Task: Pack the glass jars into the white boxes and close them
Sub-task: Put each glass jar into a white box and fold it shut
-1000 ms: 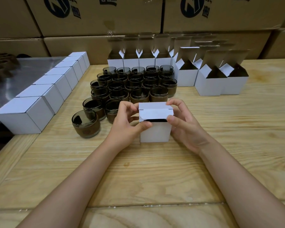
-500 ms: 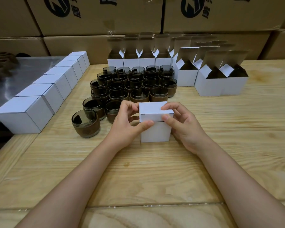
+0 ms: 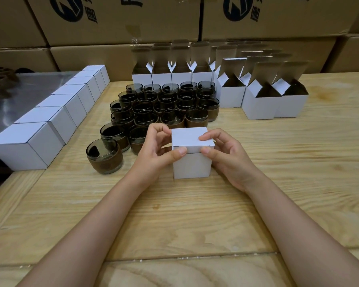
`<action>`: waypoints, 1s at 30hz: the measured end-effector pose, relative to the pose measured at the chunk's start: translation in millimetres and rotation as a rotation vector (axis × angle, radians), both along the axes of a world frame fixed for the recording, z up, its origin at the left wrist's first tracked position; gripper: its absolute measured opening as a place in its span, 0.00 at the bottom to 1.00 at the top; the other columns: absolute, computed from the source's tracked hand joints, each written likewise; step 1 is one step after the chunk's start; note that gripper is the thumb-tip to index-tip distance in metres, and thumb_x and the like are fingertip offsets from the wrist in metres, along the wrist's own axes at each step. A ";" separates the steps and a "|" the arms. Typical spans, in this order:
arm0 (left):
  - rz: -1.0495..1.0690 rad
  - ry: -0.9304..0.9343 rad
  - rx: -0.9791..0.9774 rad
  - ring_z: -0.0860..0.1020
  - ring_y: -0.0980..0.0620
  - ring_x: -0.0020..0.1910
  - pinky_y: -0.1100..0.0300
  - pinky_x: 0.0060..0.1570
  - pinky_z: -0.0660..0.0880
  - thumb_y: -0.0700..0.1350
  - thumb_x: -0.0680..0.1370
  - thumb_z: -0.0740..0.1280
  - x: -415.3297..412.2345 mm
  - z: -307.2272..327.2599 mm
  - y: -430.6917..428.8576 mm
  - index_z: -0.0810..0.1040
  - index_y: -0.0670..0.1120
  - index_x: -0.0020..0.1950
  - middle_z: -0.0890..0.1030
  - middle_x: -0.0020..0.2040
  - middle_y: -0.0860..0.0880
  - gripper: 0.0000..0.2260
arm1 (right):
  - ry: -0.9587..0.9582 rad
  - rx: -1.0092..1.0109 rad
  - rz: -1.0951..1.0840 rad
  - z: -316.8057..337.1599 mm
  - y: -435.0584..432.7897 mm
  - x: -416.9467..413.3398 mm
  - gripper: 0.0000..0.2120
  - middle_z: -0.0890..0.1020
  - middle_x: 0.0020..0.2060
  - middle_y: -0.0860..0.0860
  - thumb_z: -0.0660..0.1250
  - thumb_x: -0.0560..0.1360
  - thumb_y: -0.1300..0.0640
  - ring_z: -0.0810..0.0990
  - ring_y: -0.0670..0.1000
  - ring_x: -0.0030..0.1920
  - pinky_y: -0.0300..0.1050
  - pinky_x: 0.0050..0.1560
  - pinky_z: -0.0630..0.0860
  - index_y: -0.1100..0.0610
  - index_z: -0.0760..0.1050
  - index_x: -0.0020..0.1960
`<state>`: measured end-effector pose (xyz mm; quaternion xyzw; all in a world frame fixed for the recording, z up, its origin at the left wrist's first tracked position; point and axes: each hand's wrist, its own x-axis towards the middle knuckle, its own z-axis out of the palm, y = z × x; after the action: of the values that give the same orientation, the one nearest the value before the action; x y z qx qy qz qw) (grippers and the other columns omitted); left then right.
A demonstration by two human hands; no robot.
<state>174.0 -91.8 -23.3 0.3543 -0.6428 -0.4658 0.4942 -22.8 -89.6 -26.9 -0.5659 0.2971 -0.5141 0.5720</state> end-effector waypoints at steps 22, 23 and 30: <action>0.593 -1.032 -1.026 0.82 0.44 0.47 0.50 0.54 0.74 0.59 0.76 0.64 -32.6 4.3 33.5 0.81 0.38 0.45 0.83 0.47 0.41 0.23 | 0.022 0.047 -0.038 -0.3 -4.0 -2.2 0.25 0.76 0.61 0.55 0.65 0.70 0.57 0.78 0.50 0.58 0.43 0.55 0.75 0.55 0.69 0.68; 0.642 -1.066 -1.044 0.81 0.44 0.41 0.51 0.48 0.76 0.61 0.75 0.65 -35.1 5.5 35.5 0.80 0.38 0.43 0.82 0.42 0.42 0.24 | 0.018 0.049 -0.042 -0.6 -3.9 -2.0 0.24 0.76 0.60 0.55 0.65 0.71 0.56 0.79 0.49 0.56 0.42 0.53 0.76 0.56 0.69 0.67; 0.715 -1.029 -1.166 0.76 0.43 0.31 0.53 0.32 0.72 0.53 0.71 0.68 -3.7 5.9 66.6 0.75 0.39 0.34 0.76 0.32 0.43 0.17 | -0.037 0.151 -0.101 -2.6 -6.5 -3.4 0.19 0.76 0.59 0.55 0.66 0.71 0.53 0.78 0.55 0.54 0.49 0.54 0.77 0.56 0.74 0.61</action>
<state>170.3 -25.1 -17.4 0.3920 -0.7738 0.3420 0.3615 -26.2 -96.1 -29.5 -0.4959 0.3526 -0.5287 0.5917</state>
